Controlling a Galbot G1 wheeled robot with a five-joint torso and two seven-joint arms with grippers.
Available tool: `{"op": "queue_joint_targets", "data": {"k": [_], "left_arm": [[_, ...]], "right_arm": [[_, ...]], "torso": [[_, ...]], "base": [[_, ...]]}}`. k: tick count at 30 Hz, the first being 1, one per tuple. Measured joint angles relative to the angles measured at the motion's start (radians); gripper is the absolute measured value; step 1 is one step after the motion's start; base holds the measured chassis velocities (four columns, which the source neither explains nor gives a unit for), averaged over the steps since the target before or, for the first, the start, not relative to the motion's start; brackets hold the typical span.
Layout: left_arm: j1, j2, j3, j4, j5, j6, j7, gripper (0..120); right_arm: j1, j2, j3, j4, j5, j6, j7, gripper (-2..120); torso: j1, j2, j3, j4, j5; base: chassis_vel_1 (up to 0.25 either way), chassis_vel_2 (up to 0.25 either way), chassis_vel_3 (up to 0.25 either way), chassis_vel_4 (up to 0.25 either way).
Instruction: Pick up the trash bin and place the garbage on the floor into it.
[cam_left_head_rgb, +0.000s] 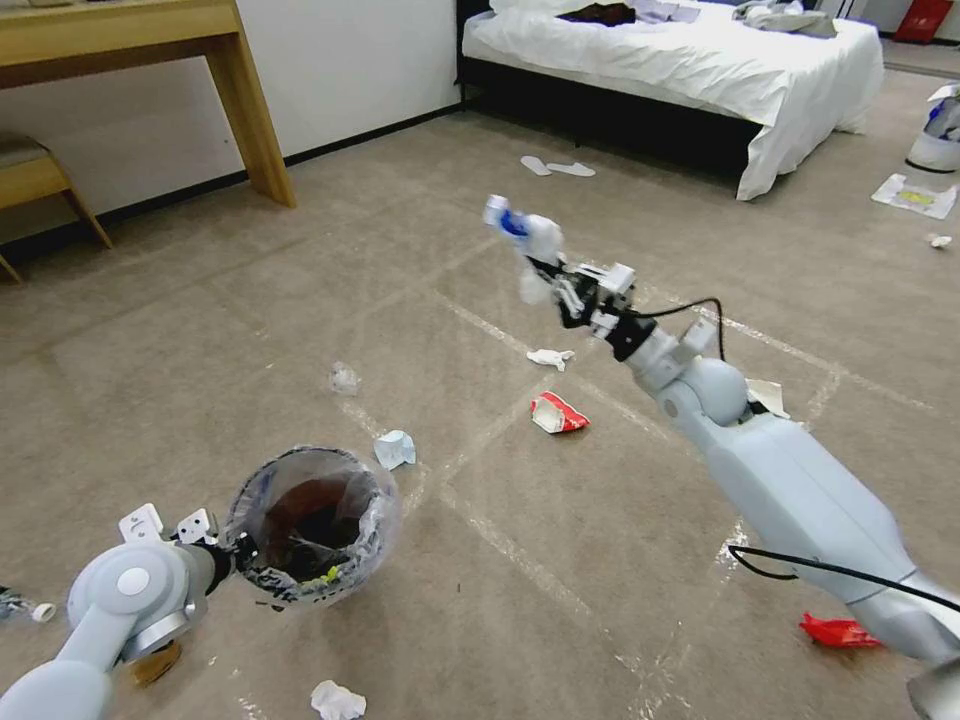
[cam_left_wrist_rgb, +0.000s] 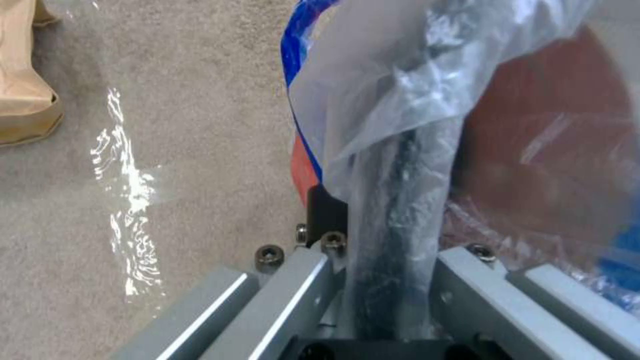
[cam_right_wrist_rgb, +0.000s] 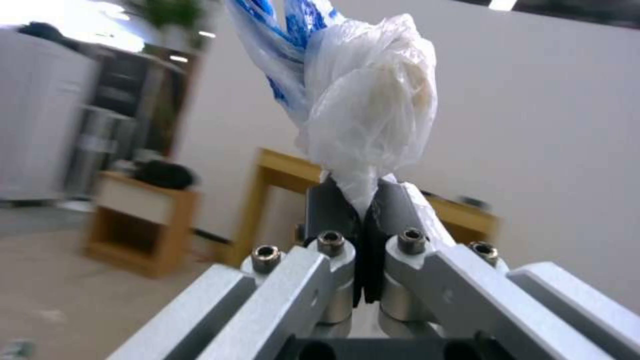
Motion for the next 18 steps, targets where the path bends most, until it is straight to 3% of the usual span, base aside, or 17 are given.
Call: {"op": "queue_joint_targets", "data": {"k": [4,18], "left_arm": [[0.0,-0.002,-0.005,-0.002,-0.003,0.0,-0.004,0],[0.022,-0.013,-0.045,-0.038,-0.021,-0.003,-0.024,0]], "right_arm": [[0.071,0.018,-0.084,0.012,0.012,-0.004,-0.017,0],[0.166,0.25,-0.343,-0.047,0.0,-0.012,-0.06,0]], "torso": [[0.0,0.0,0.0,-0.0002,-0.0001],[0.0,0.0,0.0,-0.0001,-0.0002]], "base": [[0.0,0.0,0.0,0.0],[0.0,0.0,0.0,0.0]]}}
